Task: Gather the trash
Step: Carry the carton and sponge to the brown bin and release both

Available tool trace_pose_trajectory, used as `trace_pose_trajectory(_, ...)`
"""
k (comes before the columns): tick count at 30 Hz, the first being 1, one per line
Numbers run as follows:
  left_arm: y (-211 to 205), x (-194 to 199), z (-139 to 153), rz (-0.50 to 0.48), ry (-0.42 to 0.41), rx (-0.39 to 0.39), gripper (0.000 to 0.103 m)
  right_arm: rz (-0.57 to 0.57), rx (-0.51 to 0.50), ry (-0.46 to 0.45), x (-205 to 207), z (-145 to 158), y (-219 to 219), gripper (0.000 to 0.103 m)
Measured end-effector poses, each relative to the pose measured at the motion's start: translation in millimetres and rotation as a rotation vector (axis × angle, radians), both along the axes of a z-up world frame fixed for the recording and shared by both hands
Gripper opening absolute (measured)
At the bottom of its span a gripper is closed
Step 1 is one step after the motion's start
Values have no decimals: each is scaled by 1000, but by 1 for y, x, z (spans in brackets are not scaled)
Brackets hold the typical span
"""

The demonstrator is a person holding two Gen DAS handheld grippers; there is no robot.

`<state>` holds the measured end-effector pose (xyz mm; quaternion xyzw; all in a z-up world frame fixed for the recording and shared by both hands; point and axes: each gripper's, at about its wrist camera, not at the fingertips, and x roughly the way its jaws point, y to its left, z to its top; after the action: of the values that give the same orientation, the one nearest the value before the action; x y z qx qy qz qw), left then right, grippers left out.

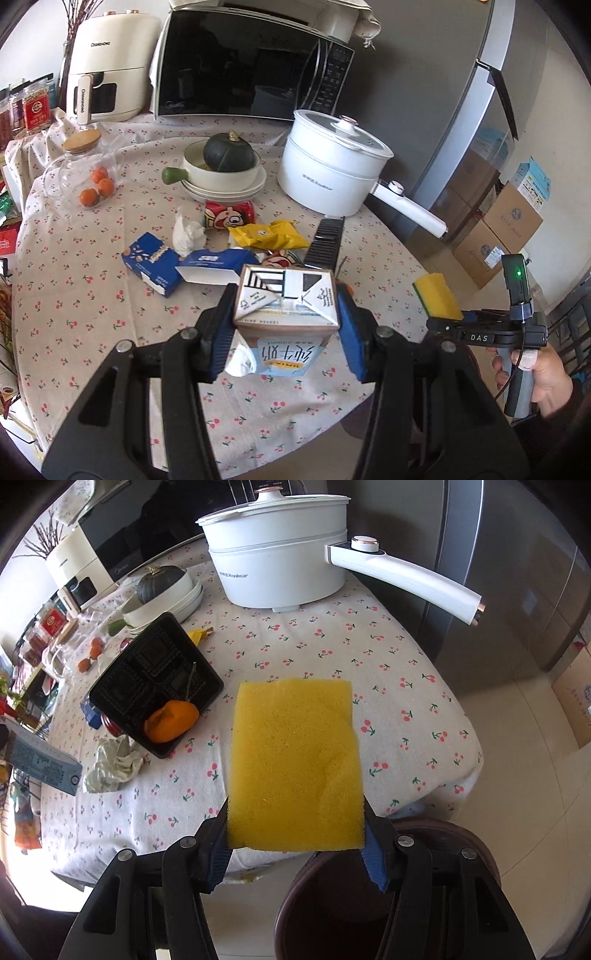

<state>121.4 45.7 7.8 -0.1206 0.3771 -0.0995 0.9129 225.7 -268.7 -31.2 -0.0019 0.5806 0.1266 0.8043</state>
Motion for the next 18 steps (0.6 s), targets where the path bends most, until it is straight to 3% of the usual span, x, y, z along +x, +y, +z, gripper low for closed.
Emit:
trace_pose_trajectory(12, -120, -19, -32, -339, 92, -56, 52, -9, -15, 42, -62, -13, -53, 61)
trace_pose_trajectory(18, -164, -20, -47, -439, 112, -87, 52, -61, -36, 68, -75, -23, -89, 61)
